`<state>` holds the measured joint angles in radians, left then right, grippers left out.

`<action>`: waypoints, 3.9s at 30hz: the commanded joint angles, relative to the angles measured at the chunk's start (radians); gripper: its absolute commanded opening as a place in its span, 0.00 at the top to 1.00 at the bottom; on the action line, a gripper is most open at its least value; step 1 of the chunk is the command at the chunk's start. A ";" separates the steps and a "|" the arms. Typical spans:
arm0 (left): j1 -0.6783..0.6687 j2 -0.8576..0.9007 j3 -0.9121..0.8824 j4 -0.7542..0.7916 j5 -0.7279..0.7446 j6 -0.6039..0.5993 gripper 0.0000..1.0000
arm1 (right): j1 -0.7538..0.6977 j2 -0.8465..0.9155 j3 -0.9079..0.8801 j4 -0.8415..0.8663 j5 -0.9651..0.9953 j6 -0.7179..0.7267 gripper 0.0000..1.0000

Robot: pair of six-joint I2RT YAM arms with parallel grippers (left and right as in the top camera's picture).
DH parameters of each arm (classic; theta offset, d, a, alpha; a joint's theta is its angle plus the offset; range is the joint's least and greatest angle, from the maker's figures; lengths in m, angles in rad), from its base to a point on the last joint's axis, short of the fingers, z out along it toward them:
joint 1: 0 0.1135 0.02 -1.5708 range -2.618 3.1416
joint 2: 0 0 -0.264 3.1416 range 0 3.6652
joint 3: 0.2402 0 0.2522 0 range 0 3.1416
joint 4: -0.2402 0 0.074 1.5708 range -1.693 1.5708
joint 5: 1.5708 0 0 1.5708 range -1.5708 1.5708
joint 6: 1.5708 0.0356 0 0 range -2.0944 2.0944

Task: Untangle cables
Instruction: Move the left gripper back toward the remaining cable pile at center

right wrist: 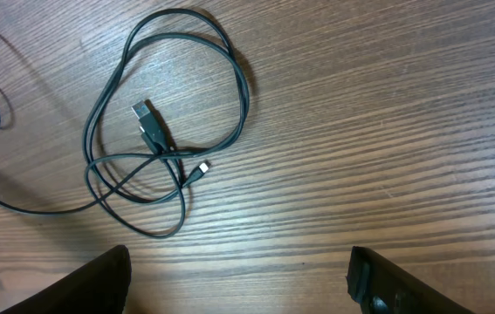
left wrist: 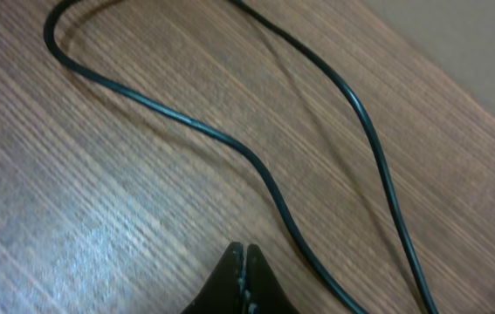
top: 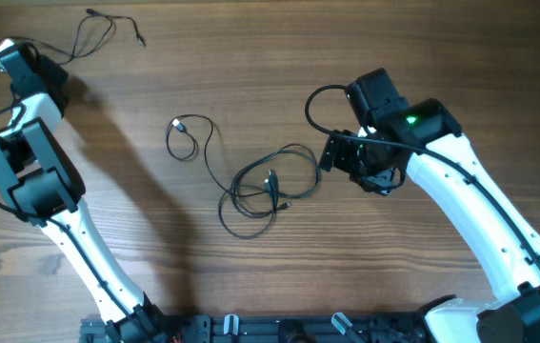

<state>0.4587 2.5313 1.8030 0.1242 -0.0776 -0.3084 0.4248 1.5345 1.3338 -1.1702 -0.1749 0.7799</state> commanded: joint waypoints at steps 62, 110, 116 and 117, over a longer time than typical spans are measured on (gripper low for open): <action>-0.761 -0.932 -0.208 -1.653 0.167 -0.195 0.00 | -0.105 0.014 -0.003 0.006 -0.031 -0.226 0.00; -0.804 -0.899 -0.773 -0.905 0.234 -0.463 0.86 | -0.136 0.014 -0.003 0.032 0.070 -0.219 0.00; -0.801 -0.938 -0.728 -0.947 0.234 -0.448 0.96 | -0.136 0.014 -0.003 0.035 0.070 -0.219 0.00; -0.801 -0.969 -0.677 -0.988 0.234 -0.410 0.96 | -0.136 0.014 -0.003 0.035 0.056 -0.219 0.00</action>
<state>-0.3405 1.6218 1.0401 -0.8127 0.1463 -0.7685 0.2886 1.5349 1.3315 -1.1370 -0.1253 0.5552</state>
